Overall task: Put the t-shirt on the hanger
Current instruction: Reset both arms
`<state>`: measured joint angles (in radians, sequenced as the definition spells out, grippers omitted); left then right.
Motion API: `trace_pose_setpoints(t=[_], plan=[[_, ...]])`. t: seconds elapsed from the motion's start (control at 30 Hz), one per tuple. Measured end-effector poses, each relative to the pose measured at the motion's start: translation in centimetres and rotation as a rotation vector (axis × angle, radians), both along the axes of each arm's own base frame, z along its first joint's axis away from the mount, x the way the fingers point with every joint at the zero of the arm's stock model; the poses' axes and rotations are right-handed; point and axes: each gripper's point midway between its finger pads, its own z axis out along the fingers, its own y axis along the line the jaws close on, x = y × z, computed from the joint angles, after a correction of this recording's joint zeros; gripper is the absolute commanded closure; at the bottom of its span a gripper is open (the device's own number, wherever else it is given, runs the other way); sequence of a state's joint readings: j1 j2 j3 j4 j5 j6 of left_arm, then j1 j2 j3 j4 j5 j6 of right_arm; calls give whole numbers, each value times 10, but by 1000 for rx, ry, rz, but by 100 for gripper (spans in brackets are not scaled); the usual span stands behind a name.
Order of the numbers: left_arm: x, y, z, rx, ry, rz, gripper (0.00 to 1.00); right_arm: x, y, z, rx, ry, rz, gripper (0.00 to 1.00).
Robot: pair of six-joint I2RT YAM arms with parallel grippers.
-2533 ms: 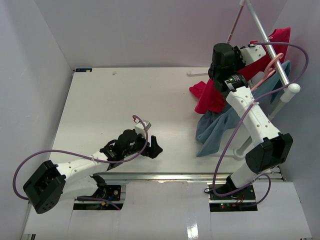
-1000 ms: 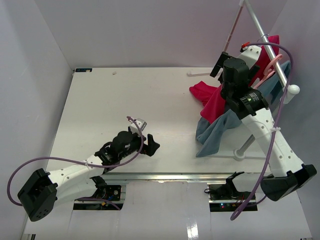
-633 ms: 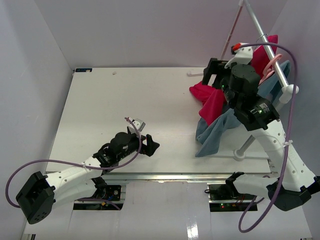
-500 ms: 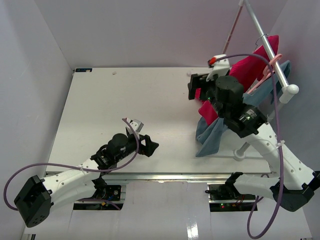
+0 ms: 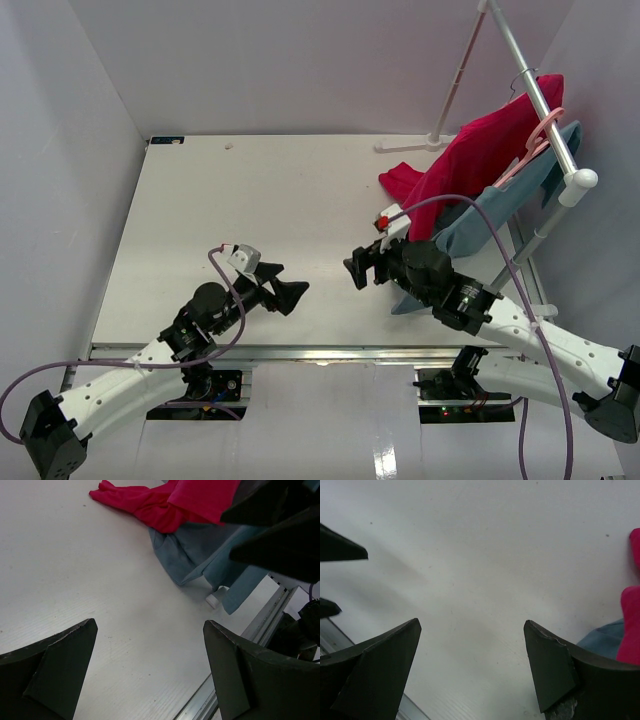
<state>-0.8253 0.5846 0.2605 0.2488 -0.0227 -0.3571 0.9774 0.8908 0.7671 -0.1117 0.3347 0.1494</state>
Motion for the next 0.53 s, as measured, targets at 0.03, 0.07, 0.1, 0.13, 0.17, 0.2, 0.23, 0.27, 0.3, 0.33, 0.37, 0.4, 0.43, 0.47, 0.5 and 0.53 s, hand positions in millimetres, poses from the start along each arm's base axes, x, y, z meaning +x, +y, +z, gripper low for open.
trace_pose_setpoints(t=[0.03,0.07,0.1,0.13,0.17,0.2,0.23,0.27,0.3,0.33,0.37,0.4,0.43,0.47,0.5,0.53], plan=[[-1,1,3,-10,-9,0,2,-4,0,-9,2,0,12,10],[-2,2,5,-19,-17,0,2,-8,0,-18,4,0,24,10],[-3,3,8,-26,-24,0,2,-11,-1,-25,9,-2,31,10],[-3,3,10,-32,-29,-1,2,-13,-1,-30,16,-5,37,10],[-4,3,12,-37,-34,-3,2,-14,-3,-34,26,-11,40,10],[-4,3,13,-39,-36,-3,2,-15,-4,-36,37,-17,40,10],[-4,3,13,-40,-38,-3,2,-16,-5,-38,48,-24,41,10],[-4,3,13,-40,-38,-3,2,-17,-5,-37,64,-34,42,10],[-4,3,13,-40,-38,-3,2,-17,-5,-37,80,-44,41,10],[-4,3,13,-40,-38,-3,2,-17,-6,-36,92,-52,39,10],[-4,3,13,-40,-38,-3,2,-16,-6,-36,100,-59,36,10],[-4,3,13,-40,-38,-3,2,-16,-7,-35,108,-66,33,10],[-4,3,13,-39,-38,-3,2,-15,-7,-35,117,-73,29,10],[-4,3,13,-38,-37,-3,2,-15,-7,-35,124,-78,26,10],[-4,3,12,-37,-36,-3,2,-15,-8,-35,127,-82,25,10],[-4,3,12,-36,-35,-3,2,-15,-9,-36,131,-85,23,10]])
